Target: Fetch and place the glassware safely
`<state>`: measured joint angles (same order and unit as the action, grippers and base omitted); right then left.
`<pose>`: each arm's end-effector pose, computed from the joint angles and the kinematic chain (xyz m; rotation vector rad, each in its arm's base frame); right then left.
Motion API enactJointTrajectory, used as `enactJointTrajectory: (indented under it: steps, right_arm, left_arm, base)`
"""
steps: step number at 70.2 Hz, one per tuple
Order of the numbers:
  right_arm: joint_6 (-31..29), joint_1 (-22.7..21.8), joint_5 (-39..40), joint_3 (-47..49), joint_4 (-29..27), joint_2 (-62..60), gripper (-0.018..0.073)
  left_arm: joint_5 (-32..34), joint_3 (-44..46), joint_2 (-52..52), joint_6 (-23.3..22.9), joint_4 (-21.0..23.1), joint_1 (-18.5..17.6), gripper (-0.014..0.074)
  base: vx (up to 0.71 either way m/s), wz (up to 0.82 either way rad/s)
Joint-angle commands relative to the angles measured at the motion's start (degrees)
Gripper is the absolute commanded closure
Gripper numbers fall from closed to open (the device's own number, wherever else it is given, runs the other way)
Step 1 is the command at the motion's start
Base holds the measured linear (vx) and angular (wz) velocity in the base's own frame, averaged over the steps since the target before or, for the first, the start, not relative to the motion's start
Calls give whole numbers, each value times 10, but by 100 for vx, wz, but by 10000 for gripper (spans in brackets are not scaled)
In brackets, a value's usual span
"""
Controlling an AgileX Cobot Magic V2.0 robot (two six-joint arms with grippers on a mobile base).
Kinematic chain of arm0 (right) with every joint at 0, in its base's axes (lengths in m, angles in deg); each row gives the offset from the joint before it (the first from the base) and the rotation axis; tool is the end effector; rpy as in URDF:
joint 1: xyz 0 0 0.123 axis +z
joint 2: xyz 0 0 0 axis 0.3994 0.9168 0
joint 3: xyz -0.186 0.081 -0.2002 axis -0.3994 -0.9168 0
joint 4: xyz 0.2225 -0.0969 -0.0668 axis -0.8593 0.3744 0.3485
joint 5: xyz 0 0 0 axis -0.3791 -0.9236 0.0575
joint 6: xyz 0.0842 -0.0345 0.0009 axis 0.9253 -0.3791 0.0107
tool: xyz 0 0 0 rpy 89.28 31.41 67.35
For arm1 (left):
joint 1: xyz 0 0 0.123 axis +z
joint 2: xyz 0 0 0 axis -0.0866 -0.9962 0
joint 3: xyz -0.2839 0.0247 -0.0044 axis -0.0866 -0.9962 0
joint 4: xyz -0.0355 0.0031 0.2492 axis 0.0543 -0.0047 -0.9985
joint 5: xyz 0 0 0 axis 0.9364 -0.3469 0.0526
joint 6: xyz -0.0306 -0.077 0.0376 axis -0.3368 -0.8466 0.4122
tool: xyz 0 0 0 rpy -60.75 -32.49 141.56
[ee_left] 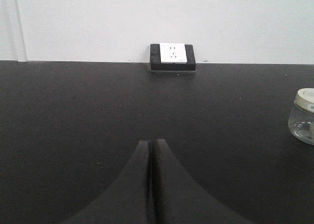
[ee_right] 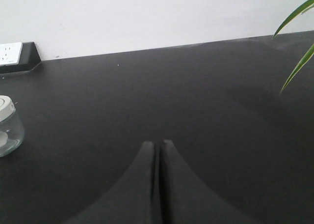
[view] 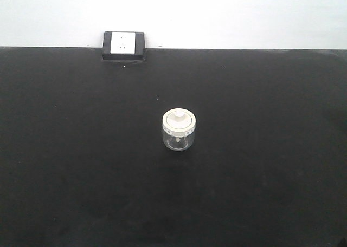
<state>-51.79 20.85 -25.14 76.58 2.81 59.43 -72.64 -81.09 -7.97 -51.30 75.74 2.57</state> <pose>0.0662 -0.0038 0.1919 0.1018 1.6955 0.0076 0.0565 -0.0026 0.1918 0.0104 1.6371 -0.0582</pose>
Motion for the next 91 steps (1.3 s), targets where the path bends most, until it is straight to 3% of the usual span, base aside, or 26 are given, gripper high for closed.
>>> enactJointTrajectory:
  steps: [1,7,91]
  right_arm:
    - [-8,-4,36,-15,1,-42,563]
    - [-8,-4,-1,-15,1,-86,563]
    - [-8,-4,6,-14,2,-83,563]
  left_arm:
    - [37,-16,7,-4,5,-4,603]
    - [37,-16,7,-4,5,-4,603]
    - [38,-16,7,-4,5,-4,603]
  base:
    - [0,0]
    - [0,0]
    - [0,0]
